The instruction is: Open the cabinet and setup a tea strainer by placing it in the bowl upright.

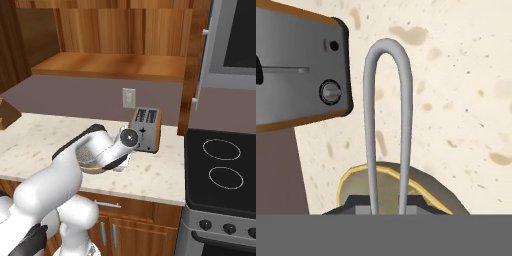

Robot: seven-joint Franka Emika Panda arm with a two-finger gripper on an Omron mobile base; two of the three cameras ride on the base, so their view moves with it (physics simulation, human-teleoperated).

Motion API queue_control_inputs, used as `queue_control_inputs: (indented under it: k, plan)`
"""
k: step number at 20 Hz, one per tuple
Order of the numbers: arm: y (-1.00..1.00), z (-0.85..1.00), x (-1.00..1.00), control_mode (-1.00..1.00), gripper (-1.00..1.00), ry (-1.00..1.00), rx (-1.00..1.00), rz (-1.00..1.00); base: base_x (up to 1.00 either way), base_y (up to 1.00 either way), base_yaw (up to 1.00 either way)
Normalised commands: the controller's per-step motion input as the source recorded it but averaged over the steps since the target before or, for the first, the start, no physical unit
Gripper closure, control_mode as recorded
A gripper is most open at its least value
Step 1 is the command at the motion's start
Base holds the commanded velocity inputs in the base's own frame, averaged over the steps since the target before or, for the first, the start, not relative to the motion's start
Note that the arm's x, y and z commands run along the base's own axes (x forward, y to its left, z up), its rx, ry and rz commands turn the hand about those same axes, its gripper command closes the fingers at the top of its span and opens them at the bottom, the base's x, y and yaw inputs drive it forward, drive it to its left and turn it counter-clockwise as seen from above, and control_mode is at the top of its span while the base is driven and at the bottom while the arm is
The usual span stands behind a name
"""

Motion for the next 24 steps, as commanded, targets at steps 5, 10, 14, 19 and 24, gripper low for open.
queue_control_inputs:
  k: [5, 10, 14, 19, 24]
  plan:
    - [0.0, -0.07, 0.0, -1.0, 1.0, 0.03, 0.0, 0.01, 0.0, 0.0, 0.0]
    - [0.0, -0.12, 0.0, -1.0, 1.0, 0.04, 0.0, 0.02, 0.0, 0.0, 0.0]
    - [0.0, -0.09, 0.0, -1.0, 1.0, 0.02, 0.0, 0.02, 0.0, 0.0, 0.0]
    - [0.0, -0.07, 0.0, -1.0, 1.0, 0.01, 0.02, 0.01, 0.0, 0.0, 0.0]
    - [0.0, -0.01, 0.02, -1.0, 1.0, 0.0, 0.06, 0.0, 0.0, 0.0, 0.0]
